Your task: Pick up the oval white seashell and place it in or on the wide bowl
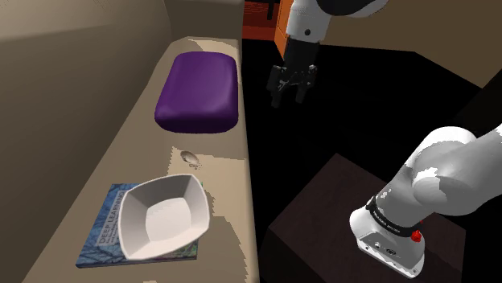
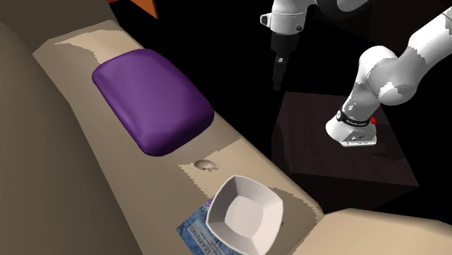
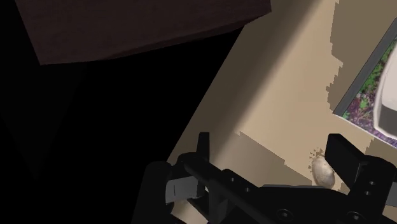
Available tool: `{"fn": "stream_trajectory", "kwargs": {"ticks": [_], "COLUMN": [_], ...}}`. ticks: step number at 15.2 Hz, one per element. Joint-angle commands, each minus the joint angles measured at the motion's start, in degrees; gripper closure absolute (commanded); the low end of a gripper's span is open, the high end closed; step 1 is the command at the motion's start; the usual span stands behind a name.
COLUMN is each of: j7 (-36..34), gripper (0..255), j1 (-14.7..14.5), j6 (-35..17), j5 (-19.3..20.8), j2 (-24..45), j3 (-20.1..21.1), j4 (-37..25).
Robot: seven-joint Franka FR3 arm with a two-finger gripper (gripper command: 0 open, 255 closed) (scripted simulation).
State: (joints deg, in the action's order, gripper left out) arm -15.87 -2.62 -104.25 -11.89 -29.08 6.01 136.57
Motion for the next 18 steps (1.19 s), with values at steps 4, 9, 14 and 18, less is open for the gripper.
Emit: {"fn": "stream_trajectory", "kwargs": {"ticks": [4,9,14,18], "j7": [-3.0,-6.5,-10.5,-13.9], "gripper": [0,0,0,0], "j1": [-0.8,-1.5,-2.6,-4.1], "j6": [-7.4,-14.0,-18.9,-21.6], "j5": [-0.3,0.8,3.6,6.6], "j2": [10.1,20.4,31.1,40.0], "j3": [3.2,5.9,7.7,8.3], "j4": [-3.9,-8.5,-15.0,-21.7]}}
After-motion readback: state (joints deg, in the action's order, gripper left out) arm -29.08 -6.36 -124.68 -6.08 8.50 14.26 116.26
